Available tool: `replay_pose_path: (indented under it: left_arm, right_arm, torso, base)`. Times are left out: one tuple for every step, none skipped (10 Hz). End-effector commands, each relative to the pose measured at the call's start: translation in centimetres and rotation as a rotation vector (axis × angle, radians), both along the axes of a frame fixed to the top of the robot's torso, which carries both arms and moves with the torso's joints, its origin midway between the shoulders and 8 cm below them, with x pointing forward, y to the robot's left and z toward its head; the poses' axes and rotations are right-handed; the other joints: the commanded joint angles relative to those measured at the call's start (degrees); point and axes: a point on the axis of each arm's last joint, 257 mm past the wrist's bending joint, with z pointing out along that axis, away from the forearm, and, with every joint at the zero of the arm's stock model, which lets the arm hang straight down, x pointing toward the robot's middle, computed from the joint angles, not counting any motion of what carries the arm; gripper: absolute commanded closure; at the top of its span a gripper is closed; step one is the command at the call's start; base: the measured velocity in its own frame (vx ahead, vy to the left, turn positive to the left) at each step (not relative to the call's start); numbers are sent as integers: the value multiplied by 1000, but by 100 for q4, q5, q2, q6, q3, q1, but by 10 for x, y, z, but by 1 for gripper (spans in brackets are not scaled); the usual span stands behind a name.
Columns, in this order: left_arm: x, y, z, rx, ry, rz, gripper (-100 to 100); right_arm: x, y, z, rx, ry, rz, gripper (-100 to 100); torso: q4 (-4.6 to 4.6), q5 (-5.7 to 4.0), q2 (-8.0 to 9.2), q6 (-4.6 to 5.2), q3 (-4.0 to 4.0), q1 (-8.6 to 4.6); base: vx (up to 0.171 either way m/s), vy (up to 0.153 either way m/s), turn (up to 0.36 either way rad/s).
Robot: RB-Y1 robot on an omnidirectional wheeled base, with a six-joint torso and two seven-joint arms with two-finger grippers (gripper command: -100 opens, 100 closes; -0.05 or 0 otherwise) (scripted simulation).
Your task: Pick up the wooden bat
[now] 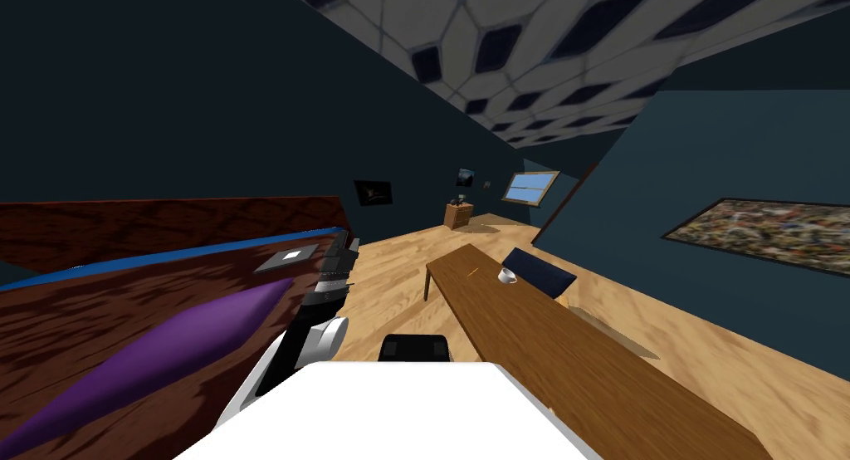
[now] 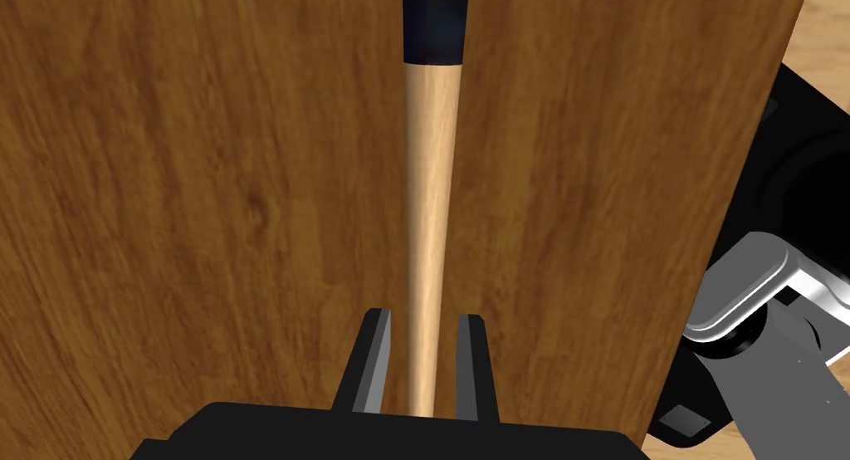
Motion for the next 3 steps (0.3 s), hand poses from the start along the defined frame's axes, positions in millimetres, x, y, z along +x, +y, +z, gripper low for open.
replay_pose_path:
  left_arm:
    - [0, 0, 0, 0, 0, 0, 0]
    - [0, 0, 0, 0, 0, 0, 0]
    - [0, 0, 0, 0, 0, 0, 0]
  right_arm:
    - [1, -6, 6, 2, -1, 7, 100]
    - [0, -5, 4, -1, -1, 3, 100]
    - [0, -5, 5, 1, 0, 5, 0]
  torso:
    - [0, 0, 0, 0, 0, 0]
    - [0, 3, -2, 0, -1, 2]
    - [0, -1, -2, -1, -1, -6]
  base:
    - [6, 48, -30]
    - [3, 20, -9]
    - [0, 0, 0]
